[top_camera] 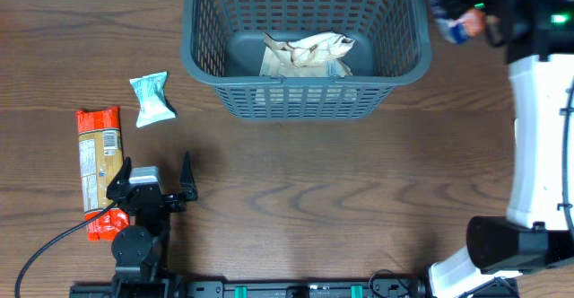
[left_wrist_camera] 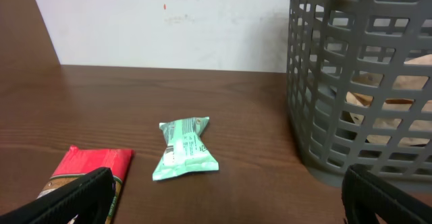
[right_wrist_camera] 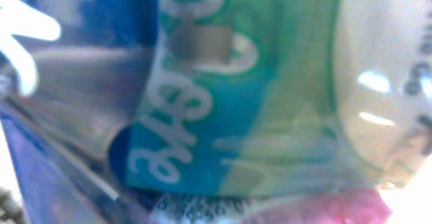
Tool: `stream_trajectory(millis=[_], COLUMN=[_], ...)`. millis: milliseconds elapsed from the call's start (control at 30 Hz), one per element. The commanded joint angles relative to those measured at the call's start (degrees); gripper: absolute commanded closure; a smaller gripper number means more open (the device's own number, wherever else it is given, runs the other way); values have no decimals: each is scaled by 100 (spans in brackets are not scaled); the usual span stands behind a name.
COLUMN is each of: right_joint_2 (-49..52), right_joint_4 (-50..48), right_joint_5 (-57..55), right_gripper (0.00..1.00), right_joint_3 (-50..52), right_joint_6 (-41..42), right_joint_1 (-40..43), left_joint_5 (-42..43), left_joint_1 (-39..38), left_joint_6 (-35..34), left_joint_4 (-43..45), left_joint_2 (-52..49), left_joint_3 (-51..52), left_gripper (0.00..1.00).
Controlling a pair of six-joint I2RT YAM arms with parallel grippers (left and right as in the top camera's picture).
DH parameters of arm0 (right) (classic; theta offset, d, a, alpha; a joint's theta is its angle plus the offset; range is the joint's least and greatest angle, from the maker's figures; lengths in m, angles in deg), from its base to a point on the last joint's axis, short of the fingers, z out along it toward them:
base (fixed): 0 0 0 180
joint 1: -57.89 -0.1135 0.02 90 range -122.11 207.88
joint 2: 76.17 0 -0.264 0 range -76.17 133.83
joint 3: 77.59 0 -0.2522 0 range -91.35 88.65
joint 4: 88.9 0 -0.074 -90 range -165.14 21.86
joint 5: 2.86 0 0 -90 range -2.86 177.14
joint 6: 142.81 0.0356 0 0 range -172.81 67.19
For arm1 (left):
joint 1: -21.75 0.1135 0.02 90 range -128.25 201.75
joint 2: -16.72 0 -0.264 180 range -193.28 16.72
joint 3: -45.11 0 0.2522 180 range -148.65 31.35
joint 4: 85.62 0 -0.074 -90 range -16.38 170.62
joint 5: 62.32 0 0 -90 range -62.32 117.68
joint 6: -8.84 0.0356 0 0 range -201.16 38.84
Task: Pack container
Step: 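Lower the tissue bundle into the basket and open the right gripper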
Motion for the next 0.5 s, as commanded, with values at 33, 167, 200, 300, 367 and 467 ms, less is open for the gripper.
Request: stream_trajectory(millis=[33,167,200,300,367,467], right_joint_2=[-57,79,127,345,551,800], right_joint_4=[118,214,254,332,332,356], right_joint_5=[37,-437,-439,-442,-442,-442], right_gripper=[99,99,99,99,99,99], right_joint_3=[-66,-66,-66,-66,-66,-66], right_joint_6=[-1495,-2269,-2500,-3053,-3091,-3080], right_joint_1=[-719,-1167,-1224,-1353,-1351,-1346], left_joint_5=[-153,-153,-153,-153,-153,-153], left_joint_1=[-9,-9,-9,-9,-9,-9], left_joint_6=[-28,-28,-28,-28,-28,-28], left_joint_4=[-212,-212,-212,-212,-212,-212], left_joint_2=[39,39,39,39,39,39], left_joint_3=[120,120,120,120,120,120], left_gripper=[1,1,1,1,1,1])
